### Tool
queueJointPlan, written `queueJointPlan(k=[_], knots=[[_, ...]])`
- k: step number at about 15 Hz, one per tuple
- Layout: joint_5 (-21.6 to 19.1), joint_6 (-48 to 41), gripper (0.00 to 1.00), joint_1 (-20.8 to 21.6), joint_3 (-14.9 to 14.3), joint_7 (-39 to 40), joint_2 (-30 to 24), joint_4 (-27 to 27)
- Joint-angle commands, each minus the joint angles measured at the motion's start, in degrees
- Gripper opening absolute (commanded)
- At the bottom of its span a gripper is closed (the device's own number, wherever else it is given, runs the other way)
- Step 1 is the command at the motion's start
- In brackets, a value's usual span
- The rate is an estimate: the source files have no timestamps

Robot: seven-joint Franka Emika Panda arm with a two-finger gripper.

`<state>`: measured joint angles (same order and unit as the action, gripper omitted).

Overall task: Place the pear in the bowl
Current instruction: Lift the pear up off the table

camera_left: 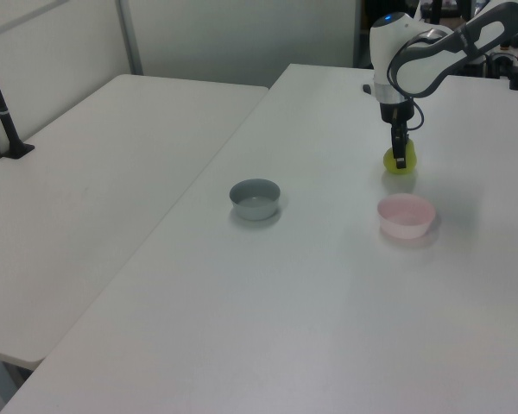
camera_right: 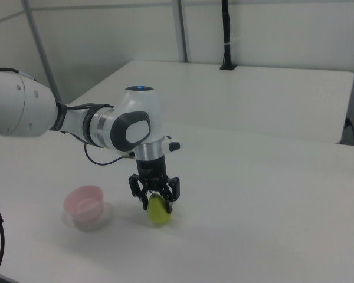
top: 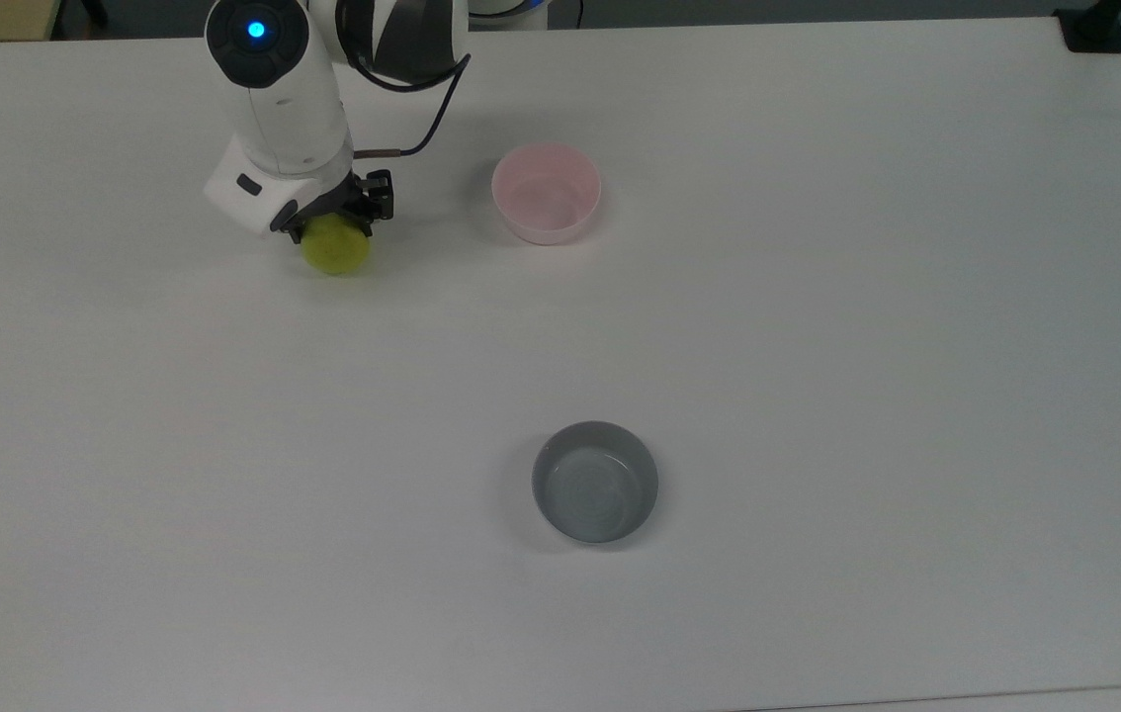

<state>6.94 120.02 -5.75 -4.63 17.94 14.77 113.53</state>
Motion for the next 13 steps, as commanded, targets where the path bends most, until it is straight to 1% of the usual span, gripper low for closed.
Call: queueJointPlan(k=[1, 4, 8, 10, 13], knots=[[0.89, 1.54, 0.49, 0.03, -0.03, 1.04, -0.27, 0.81], [0.97, -0.39, 0.48, -0.05, -0.03, 0.96, -1.67, 0.46], [0.97, -9.35, 0.48, -0.14, -0.03, 1.31, -5.97, -3.13], [0.97, -11.81, 0.48, -0.06, -0.03, 1.31, -8.08, -3.58], [0.97, -15.24, 0.48, 0.91, 0.76, 0.61, -10.89, -3.58]])
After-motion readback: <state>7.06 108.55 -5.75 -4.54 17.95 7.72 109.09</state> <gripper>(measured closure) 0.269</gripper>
